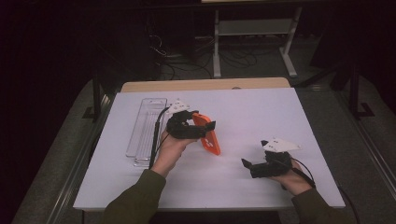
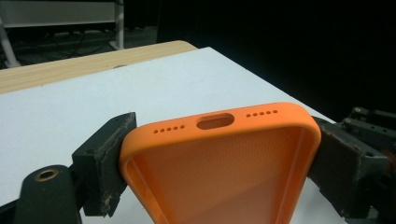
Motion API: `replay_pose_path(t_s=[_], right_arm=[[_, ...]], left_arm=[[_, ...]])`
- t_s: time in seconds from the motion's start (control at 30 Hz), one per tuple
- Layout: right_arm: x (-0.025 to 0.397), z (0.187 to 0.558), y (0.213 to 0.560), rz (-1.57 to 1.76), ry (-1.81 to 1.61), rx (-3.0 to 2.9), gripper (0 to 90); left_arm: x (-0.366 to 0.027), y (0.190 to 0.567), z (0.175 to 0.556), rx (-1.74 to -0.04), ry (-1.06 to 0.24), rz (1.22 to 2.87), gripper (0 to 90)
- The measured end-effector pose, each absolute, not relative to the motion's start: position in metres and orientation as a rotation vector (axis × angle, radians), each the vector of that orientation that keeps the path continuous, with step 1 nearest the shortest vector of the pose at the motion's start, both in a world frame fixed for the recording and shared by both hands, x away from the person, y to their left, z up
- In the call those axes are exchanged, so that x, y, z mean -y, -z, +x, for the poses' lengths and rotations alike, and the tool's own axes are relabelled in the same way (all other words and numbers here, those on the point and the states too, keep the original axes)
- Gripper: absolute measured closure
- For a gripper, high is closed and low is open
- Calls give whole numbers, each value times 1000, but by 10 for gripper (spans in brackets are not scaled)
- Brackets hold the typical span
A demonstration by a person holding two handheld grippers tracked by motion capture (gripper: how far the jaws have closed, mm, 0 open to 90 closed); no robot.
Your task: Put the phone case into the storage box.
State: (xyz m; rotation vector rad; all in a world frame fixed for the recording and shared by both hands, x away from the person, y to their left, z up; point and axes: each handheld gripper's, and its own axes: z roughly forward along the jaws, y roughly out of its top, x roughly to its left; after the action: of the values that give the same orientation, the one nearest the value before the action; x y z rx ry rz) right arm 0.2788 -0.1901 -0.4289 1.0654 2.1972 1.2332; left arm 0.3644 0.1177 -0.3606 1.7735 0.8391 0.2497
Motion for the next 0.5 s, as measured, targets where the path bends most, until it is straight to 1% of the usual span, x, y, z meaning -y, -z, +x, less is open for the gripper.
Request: replay_pose_path(t_s=[0.17, 0.5], right_arm=[[198, 273, 438, 1065, -1249, -2213, 12], [192, 274, 442, 1032, -1199, -2293, 12]], left_arm=[[-119, 359, 365, -834, -254, 1768, 151], [-124, 354, 366, -826, -267, 1772, 151]])
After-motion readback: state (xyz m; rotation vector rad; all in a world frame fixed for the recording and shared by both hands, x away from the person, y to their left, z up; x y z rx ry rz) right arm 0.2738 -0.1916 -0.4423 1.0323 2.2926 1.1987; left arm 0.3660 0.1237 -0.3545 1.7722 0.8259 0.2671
